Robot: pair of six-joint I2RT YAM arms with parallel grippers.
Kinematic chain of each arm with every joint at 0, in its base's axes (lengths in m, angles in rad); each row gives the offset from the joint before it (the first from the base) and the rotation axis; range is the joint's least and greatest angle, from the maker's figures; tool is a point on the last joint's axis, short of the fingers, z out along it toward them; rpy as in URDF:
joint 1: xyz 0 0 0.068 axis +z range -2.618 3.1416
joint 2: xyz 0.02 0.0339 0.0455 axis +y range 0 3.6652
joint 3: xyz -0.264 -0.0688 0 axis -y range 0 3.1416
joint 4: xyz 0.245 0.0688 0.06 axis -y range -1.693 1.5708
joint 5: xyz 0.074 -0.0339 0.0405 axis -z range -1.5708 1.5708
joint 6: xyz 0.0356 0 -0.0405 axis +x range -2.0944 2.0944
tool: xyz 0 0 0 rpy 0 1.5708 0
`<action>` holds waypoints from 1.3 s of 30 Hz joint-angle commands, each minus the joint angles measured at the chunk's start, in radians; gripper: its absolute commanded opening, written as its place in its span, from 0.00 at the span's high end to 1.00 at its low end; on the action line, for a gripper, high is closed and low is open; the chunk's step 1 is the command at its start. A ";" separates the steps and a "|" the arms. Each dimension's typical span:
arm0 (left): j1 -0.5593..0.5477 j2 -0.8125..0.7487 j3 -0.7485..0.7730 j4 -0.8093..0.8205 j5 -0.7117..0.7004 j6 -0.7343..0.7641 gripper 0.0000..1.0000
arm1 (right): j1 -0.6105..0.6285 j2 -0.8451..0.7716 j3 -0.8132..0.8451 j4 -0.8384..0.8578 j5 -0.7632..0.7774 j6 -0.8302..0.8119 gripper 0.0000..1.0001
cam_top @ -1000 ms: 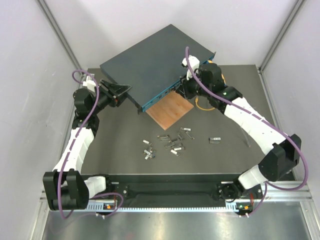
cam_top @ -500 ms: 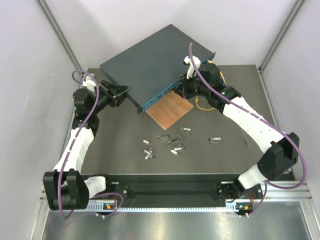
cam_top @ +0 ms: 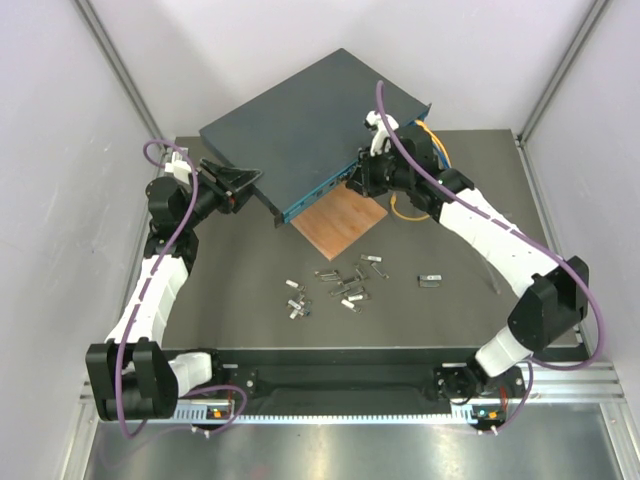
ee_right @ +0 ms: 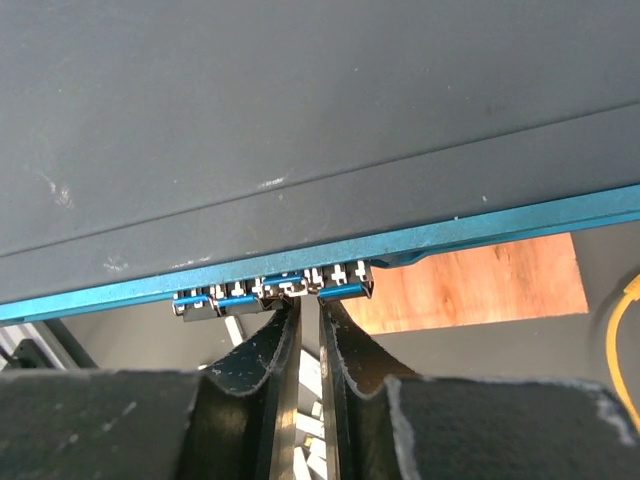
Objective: Insert the plug into the switch port
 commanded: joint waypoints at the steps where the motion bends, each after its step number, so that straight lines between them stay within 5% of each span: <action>1: -0.030 0.018 -0.016 0.053 -0.029 0.077 1.00 | 0.013 0.046 0.122 0.279 0.057 0.046 0.88; 12: -0.028 0.024 0.026 0.018 -0.048 0.123 0.99 | -0.016 -0.040 0.024 0.195 -0.015 -0.060 0.85; 20: -0.008 0.035 0.061 0.019 -0.048 0.123 0.67 | -0.113 -0.200 -0.126 -0.012 -0.109 -0.327 0.66; 28: 0.029 0.018 0.095 -0.054 -0.015 0.154 0.20 | -0.188 -0.296 -0.260 -0.313 -0.144 -0.737 0.20; 30: 0.044 0.010 0.096 -0.064 0.008 0.151 0.16 | -0.206 -0.316 -0.311 -0.387 -0.120 -0.804 0.12; 35: 0.105 -0.007 0.098 -0.053 0.070 0.131 0.13 | -0.223 -0.330 -0.411 -0.487 -0.031 -1.002 0.15; 39: 0.145 -0.030 0.095 -0.012 0.113 0.127 0.14 | -0.223 -0.286 -0.477 -0.482 0.031 -1.063 0.28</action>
